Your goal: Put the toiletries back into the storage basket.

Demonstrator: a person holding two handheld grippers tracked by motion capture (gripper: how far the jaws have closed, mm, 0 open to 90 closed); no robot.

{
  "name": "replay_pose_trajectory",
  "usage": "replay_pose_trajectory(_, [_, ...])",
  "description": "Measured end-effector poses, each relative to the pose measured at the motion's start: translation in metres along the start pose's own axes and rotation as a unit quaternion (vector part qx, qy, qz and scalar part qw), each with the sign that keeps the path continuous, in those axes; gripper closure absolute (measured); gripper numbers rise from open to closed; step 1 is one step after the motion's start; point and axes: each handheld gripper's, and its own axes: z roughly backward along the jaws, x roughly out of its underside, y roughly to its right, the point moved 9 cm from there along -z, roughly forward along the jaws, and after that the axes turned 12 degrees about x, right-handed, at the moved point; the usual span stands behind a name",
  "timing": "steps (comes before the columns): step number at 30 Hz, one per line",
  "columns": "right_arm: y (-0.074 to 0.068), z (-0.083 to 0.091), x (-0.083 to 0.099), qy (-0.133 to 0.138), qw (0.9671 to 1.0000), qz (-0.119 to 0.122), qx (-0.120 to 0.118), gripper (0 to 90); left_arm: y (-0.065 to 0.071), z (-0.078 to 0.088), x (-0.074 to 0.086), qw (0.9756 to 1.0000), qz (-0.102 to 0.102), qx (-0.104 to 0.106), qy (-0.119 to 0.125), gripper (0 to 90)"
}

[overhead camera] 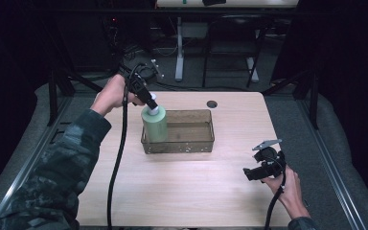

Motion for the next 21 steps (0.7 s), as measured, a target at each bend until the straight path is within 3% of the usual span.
replay_pose_trajectory(7, [0.0005, 0.0013, -0.0003, 0.001, 1.0, -0.002, 0.002, 6.2, -0.0036, 0.0004, 0.0019, 0.9999, 0.011, 0.002, 0.007, 62.7])
replay_pose_trajectory(13, [0.0007, 0.002, -0.0008, 0.003, 1.0, -0.002, 0.001, 6.2, -0.0055, -0.0008, 0.0024, 0.9994, 0.019, 0.008, 0.027, 60.9])
replay_pose_trajectory(18, [0.0013, 0.0016, -0.0003, 0.002, 1.0, -0.003, 0.0, 6.2, -0.0031, -0.0029, 0.0031, 0.9981, 0.032, 0.023, 0.047, 34.0])
replay_pose_trajectory(21, [0.0014, 0.0018, -0.0001, 0.002, 1.0, -0.005, -0.001, 6.2, -0.0023, 0.0015, 0.0035, 0.9971, 0.035, 0.025, 0.063, 23.5])
